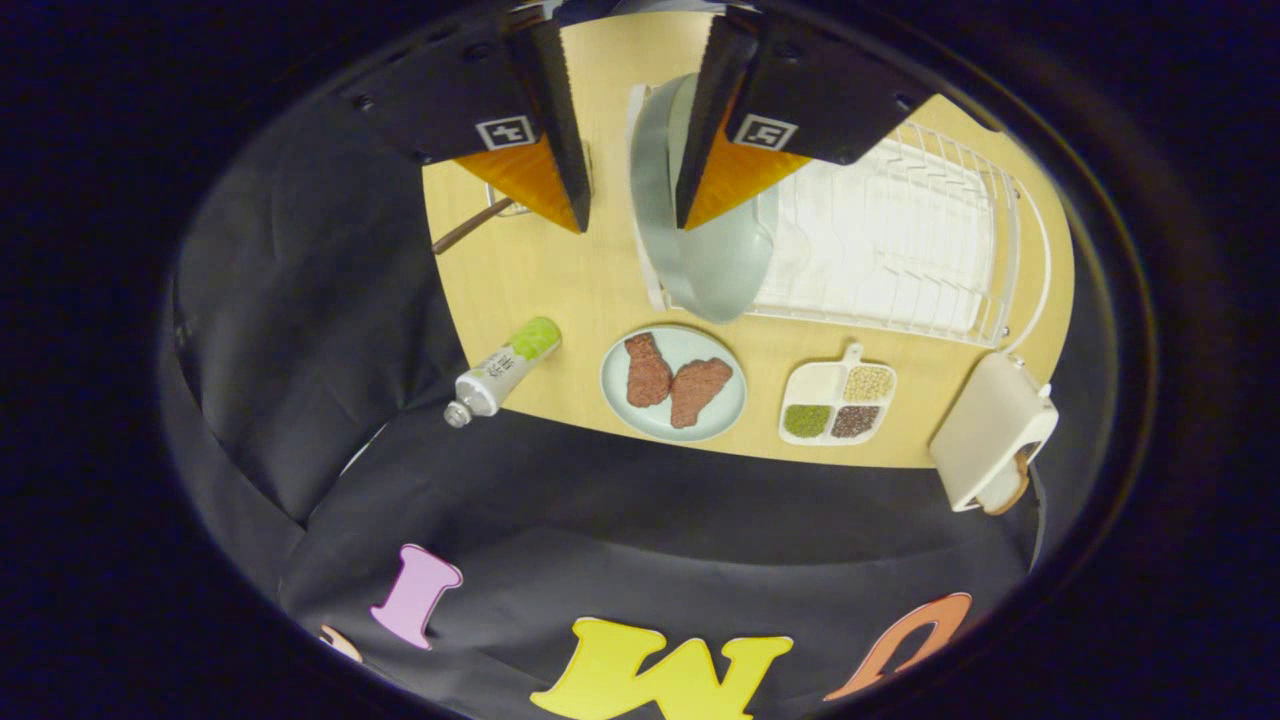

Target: Take the plate from the dish rack, then take the spoon from the basket and place it into the plate.

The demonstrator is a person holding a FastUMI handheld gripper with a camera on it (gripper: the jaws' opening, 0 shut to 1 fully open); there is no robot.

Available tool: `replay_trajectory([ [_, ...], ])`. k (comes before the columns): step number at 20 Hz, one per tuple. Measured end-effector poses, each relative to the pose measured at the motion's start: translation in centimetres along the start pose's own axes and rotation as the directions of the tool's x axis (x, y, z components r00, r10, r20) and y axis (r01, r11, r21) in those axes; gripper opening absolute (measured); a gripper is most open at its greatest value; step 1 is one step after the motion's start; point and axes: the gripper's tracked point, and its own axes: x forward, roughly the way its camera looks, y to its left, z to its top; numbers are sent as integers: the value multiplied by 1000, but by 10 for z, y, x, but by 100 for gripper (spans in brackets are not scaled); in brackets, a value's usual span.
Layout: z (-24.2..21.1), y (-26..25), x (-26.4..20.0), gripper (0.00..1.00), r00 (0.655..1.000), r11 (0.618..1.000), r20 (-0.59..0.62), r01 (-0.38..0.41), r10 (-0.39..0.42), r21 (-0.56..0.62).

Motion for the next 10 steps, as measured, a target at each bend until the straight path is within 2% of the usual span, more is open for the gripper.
replay_trajectory([
  [1, -2, 3, -2, 41, 1000, 1000, -8, 3, -3, 1],
  [3, -4, 0, -1, 20, 999, 999, 0, 41, -41, -24],
  [7, -4, -3, -2, 8, 990, 980, 40, 140, -135, -141],
  [10, 1, -7, -13, 6, 979, 965, 70, 202, -193, -165],
])
